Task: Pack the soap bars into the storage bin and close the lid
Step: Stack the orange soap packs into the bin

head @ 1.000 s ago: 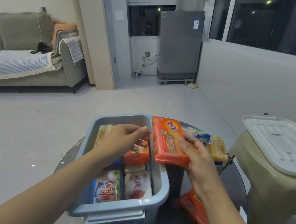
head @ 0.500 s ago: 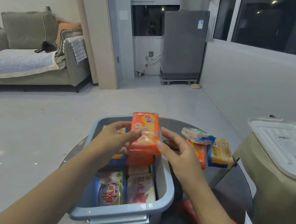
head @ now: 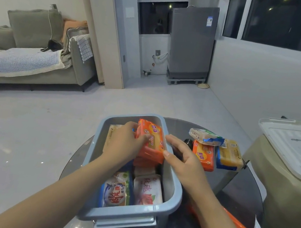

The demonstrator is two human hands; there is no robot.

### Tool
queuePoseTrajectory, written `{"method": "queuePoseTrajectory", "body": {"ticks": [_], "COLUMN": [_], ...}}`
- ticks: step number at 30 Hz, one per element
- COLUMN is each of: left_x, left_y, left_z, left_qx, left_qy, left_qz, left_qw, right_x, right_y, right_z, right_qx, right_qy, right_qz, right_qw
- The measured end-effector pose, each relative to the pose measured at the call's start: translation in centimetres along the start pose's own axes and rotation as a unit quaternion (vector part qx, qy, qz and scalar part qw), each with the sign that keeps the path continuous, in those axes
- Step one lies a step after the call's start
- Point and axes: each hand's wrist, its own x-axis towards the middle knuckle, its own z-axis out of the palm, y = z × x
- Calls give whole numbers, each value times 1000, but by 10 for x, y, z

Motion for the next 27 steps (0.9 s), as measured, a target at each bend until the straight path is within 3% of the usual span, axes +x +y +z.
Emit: {"method": "queuePoseTrajectory", "body": {"ticks": [6,14,27], "left_x": [-11,-3,5], "left_y": [2,-8,-13], "left_z": [-2,-5,-3], "left_qx": [133,173,165], "left_qy": [-14,-59,-30], "left_qz": [108,78,67], "left_qw": [985,980,984], "right_x": [-4,-5,-10], "right_y": [-3,-4,-7], "right_z": [0,1,0], "right_qx": [33,31,59], "right_qy": [-7,-6,-9], "right_qz": [-2,4,25], "right_qw": [999,999,998]}}
